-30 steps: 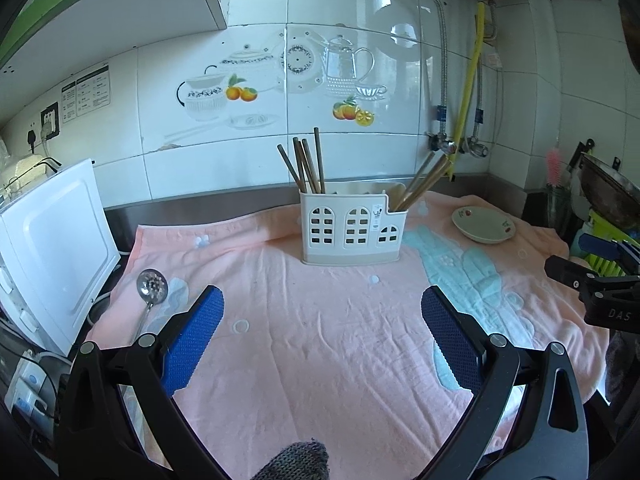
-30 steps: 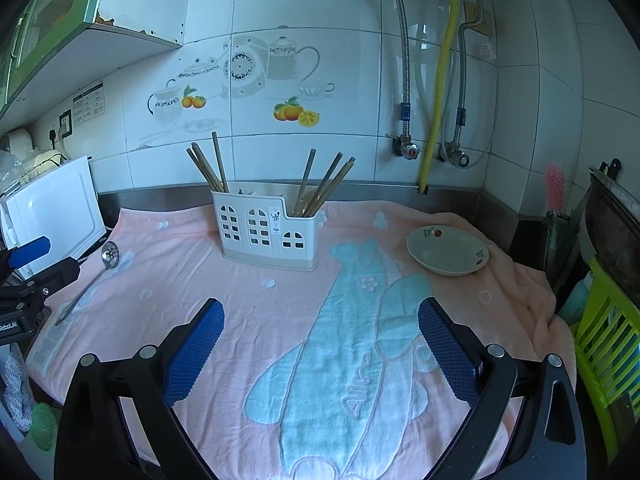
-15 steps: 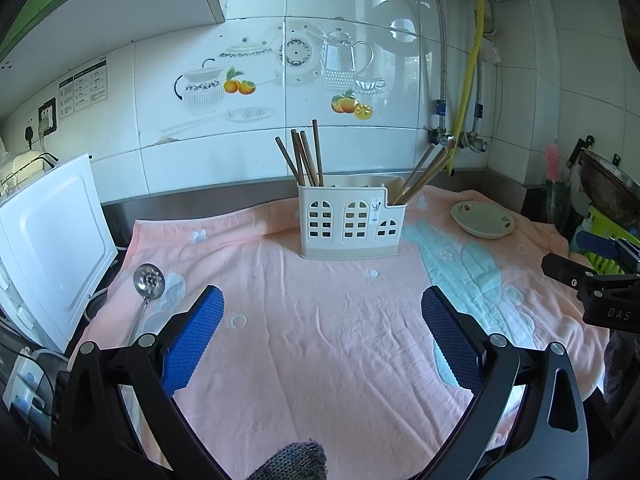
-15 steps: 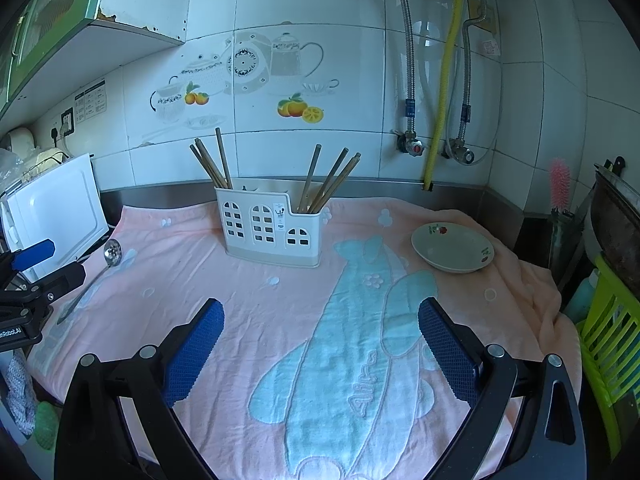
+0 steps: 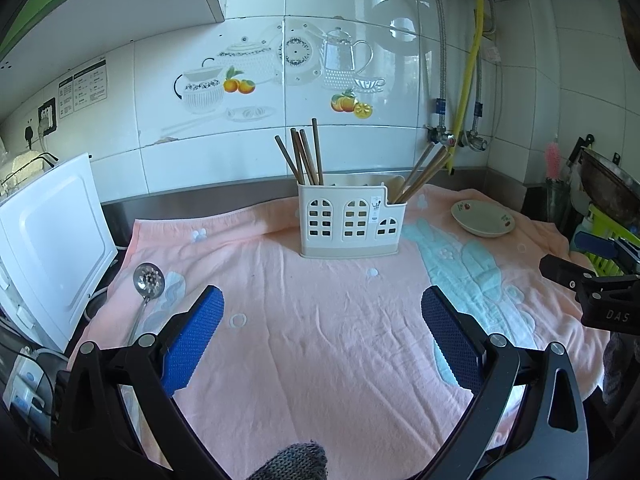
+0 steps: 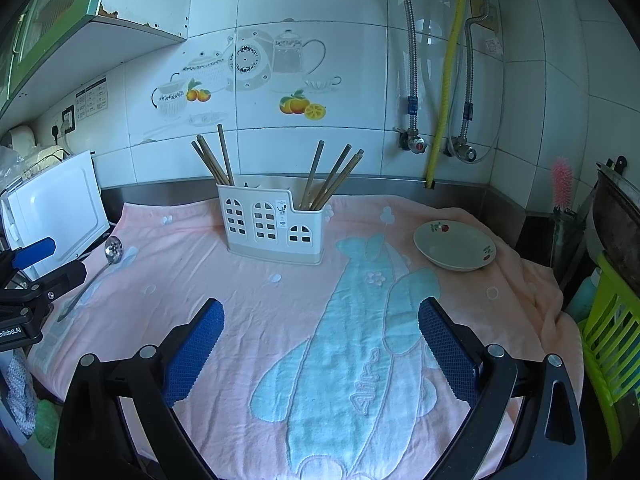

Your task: Organize utensils

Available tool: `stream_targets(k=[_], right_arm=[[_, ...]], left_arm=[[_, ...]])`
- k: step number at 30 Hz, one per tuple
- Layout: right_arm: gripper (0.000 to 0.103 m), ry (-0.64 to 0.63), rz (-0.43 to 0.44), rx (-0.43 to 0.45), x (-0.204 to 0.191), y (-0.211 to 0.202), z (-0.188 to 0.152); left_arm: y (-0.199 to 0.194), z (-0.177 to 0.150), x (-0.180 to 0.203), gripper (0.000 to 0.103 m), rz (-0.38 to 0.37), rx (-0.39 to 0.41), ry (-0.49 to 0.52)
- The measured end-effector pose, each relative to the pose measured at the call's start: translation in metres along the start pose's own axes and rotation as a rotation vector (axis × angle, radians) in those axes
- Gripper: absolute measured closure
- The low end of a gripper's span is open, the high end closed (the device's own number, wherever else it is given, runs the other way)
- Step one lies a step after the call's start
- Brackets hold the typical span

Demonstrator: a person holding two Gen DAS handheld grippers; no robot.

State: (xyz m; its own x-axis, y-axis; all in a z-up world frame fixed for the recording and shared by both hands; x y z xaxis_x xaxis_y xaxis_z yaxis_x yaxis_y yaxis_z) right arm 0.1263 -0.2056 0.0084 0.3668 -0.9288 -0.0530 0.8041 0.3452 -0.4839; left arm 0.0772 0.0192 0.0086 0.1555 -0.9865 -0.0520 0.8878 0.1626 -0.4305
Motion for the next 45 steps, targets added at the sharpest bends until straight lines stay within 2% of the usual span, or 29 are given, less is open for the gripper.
stream_targets(k=[45], right_arm=[[0.009,-0.003,0.009,-0.012,-0.0052,0.004,-0.0034]], left_arm=[[0.0072,-0.004,0.0039,0.005,0.009,-0.006,0.008]])
Point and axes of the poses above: each gripper's, at about its wrist camera, not at the fingertips, and y roughly the way its jaws point, x to its right, z to its top, the point moved 2 cm from there along y, roughly the way its jaws point, and after that the axes turned 7 degrees about z, right-handed, at the moved point
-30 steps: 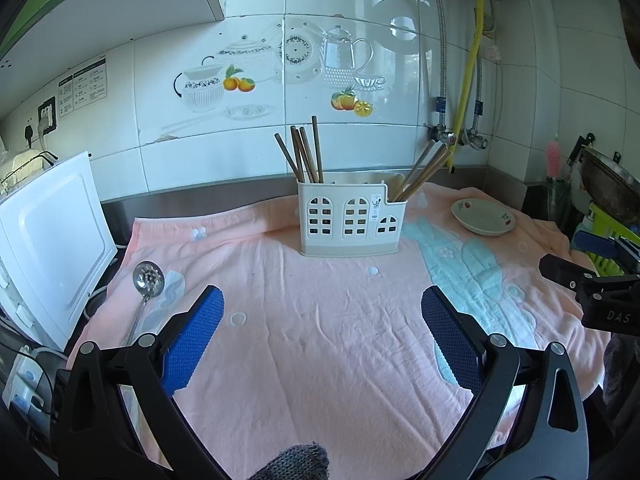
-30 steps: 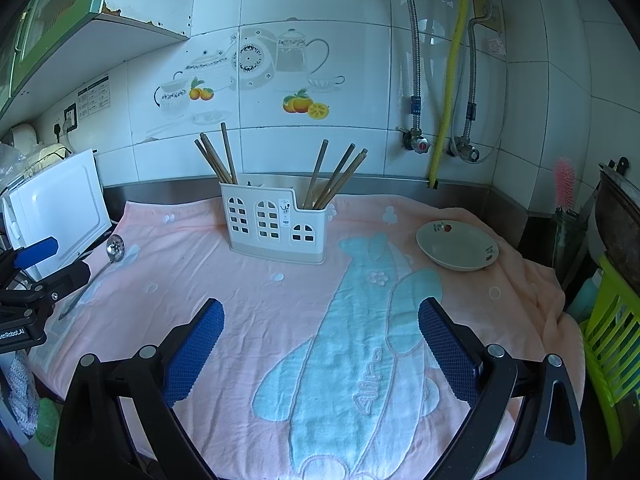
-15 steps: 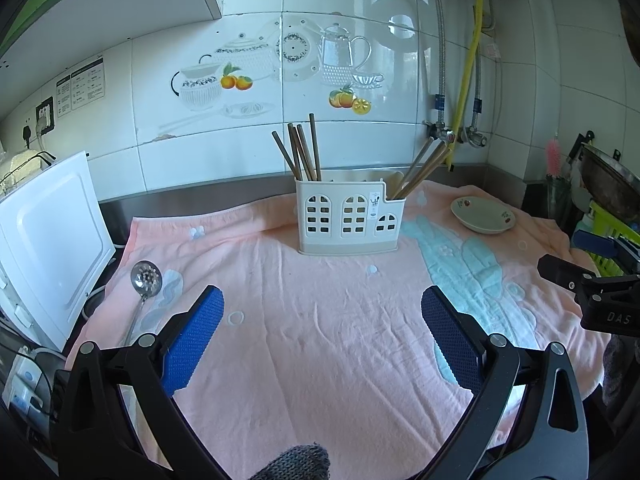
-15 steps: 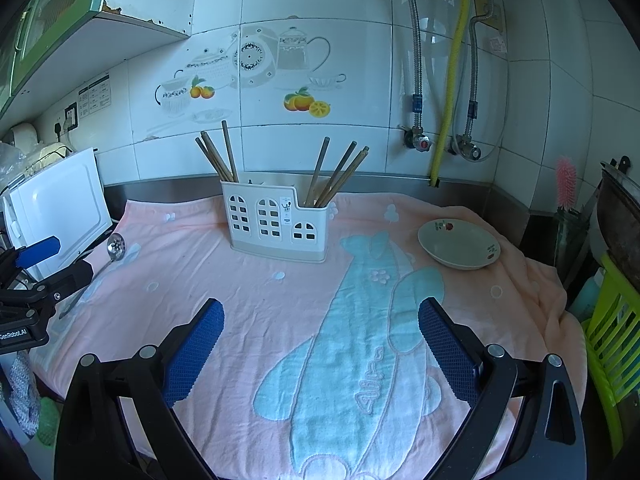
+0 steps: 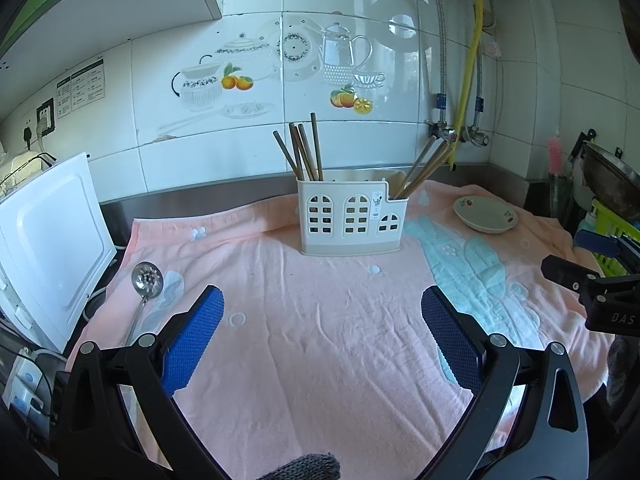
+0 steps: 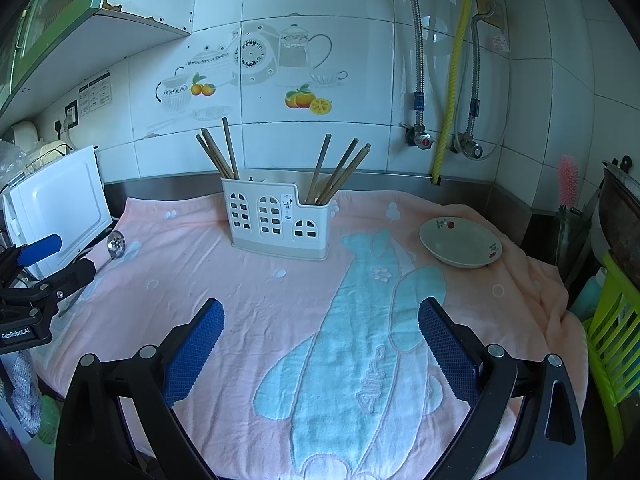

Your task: Organize utensils

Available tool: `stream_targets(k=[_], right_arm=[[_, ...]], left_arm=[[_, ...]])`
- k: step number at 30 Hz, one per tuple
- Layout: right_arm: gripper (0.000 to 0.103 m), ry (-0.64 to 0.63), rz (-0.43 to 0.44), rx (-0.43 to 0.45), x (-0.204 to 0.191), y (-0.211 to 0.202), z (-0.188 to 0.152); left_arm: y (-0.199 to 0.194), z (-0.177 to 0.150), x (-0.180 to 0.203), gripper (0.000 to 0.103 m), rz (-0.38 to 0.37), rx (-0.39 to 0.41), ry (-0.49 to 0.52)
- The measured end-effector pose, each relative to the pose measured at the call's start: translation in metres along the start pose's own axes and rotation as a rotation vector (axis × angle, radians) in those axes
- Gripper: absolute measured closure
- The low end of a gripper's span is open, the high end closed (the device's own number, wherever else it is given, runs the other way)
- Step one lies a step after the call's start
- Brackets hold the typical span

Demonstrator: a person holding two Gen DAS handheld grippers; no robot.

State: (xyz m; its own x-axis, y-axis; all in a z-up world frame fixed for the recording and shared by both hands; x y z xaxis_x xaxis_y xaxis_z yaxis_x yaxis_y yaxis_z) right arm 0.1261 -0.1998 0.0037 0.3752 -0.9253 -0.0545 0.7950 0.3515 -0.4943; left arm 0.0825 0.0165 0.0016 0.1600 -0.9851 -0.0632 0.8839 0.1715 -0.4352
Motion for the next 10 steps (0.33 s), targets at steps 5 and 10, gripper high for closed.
stream_targets(k=[5,10], right_arm=[[0.009,0.0,0.0,0.0,0.001,0.0005,0.0],[0.009,-0.002,0.0,-0.005,0.0018,0.0007,0.0005]], left_arm=[[-0.0001,0.0002,0.0007,0.005,-0.001,0.0,0.005],[0.0019,-0.0002,0.0002,0.005,-0.002,-0.007,0.001]])
Point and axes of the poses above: each gripper's, at about its wrist camera, not at the fingertips, and y roughly the way its jaws point, x to its right, z to its top, the point moved 2 cm from there along y, roughly the way its jaws point, and after that the axes turned 7 degrees about z, right-handed, at the moved point
